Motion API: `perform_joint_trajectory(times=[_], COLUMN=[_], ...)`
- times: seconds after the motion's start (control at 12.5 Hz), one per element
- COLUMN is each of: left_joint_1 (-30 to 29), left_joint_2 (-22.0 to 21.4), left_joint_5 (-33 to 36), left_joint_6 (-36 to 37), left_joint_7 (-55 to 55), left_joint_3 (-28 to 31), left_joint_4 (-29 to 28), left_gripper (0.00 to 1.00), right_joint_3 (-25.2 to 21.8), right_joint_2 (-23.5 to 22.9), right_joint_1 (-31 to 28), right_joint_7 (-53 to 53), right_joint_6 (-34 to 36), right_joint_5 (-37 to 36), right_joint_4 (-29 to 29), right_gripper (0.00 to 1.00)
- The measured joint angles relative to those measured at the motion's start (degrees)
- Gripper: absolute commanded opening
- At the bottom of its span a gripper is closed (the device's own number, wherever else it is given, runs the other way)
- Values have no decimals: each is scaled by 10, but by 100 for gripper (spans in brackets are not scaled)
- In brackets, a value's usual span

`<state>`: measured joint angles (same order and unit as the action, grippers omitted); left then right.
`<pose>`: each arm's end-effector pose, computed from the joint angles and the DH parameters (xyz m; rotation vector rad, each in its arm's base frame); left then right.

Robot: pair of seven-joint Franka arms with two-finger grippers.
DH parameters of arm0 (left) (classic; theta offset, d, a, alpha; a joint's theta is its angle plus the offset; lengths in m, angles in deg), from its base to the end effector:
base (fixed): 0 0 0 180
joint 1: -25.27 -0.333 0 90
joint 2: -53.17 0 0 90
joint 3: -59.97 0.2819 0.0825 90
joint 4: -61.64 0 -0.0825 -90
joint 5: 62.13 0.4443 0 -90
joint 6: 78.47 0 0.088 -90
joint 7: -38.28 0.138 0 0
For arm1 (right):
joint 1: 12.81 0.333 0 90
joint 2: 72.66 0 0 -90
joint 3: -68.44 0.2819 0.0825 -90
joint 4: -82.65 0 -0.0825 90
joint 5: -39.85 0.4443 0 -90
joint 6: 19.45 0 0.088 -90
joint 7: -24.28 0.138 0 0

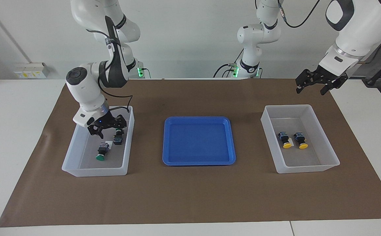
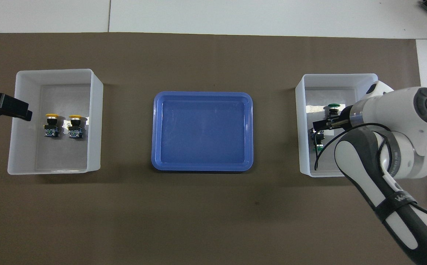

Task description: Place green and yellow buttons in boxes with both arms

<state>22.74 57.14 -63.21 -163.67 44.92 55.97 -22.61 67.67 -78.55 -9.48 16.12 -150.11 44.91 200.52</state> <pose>0.6237 -0.0175 0.5625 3.1067 -0.2219 -0.0801 0.6294 0.0323 0.3004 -3.0659 -0.2053 -0.1902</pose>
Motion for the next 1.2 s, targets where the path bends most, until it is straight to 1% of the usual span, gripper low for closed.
perform_joint_trajectory(times=[0.16,0.32,0.48,0.72,0.8,0.88,1.04,1.2], left_joint_1=[0,2,10,21,22,22,22,22], left_joint_2=[-9,-12,-13,-23,-27,-32,-40,-45], left_joint_5=[0,0,0,0,0,0,0,0], left_joint_6=[2,3,3,1,-2,-8,-19,-25], left_joint_7=[0,-2,-16,-26,-27,-27,-27,-27], left_joint_3=[0,0,0,-1,0,0,0,1], left_joint_4=[-1,-2,-7,-32,-40,-50,-67,-75], left_gripper=[100,100,100,100,100,100,100,100], right_joint_3=[-1,-4,-6,-6,-6,-7,-7,-7], right_joint_2=[21,37,48,57,57,58,59,61], right_joint_1=[0,0,-1,-13,-19,-24,-28,-28], right_joint_7=[41,74,103,111,111,111,111,111], right_joint_6=[36,96,197,343,390,424,450,450], right_joint_5=[-10,-38,-48,-56,-56,-57,-58,-58], right_joint_4=[-30,-63,-123,-233,-263,-281,-295,-295], right_gripper=[100,100,100,100,100,100,100,100])
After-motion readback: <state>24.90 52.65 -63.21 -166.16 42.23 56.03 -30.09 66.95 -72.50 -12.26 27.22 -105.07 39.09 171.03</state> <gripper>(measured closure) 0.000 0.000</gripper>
